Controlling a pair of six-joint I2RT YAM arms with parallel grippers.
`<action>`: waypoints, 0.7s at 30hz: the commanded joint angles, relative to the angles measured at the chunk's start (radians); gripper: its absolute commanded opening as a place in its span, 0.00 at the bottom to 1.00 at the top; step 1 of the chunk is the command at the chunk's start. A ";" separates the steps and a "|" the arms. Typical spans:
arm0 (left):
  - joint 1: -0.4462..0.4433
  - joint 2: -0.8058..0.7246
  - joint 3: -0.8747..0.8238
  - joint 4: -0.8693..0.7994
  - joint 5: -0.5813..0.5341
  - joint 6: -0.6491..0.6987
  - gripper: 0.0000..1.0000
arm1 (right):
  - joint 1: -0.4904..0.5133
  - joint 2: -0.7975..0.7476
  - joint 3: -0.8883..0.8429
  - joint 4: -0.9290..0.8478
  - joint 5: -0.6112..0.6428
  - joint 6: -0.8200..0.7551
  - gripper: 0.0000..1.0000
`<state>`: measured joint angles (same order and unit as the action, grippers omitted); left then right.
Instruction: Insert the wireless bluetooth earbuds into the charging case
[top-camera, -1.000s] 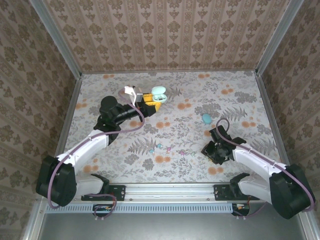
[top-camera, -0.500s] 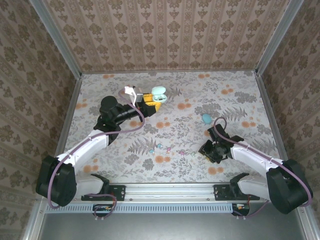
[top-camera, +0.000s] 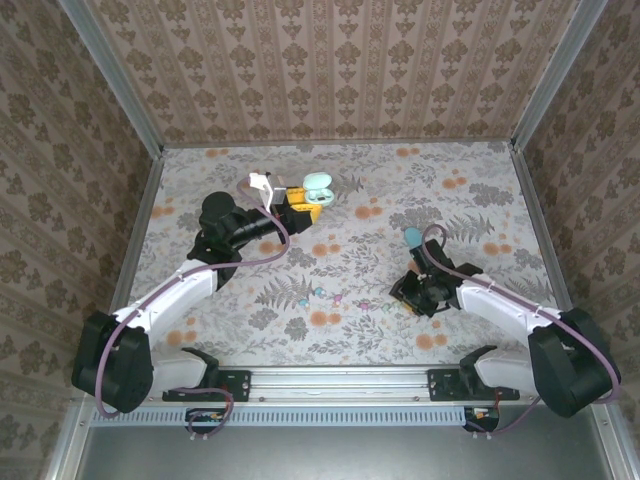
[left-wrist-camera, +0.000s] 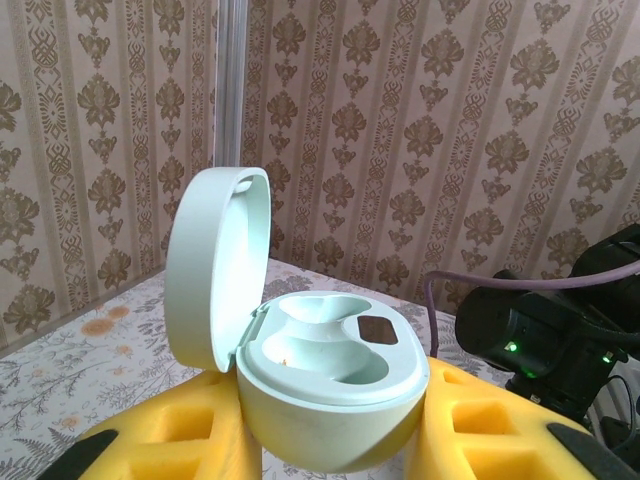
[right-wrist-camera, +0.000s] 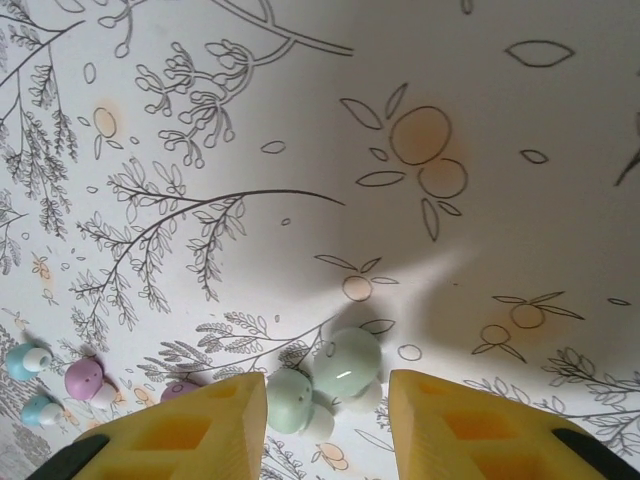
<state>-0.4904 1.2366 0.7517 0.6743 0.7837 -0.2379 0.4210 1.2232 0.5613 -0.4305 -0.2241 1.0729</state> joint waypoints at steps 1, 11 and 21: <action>0.001 -0.029 0.005 -0.002 -0.006 0.023 0.29 | 0.010 0.020 0.055 -0.071 0.031 -0.017 0.39; 0.000 -0.034 0.008 -0.021 -0.012 0.040 0.29 | 0.064 0.093 0.130 -0.183 0.112 0.007 0.38; 0.005 -0.048 0.002 -0.039 -0.016 0.055 0.28 | 0.107 0.162 0.163 -0.174 0.142 0.018 0.38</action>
<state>-0.4896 1.2194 0.7517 0.6315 0.7723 -0.2077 0.5217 1.3659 0.6952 -0.5838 -0.1101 1.0775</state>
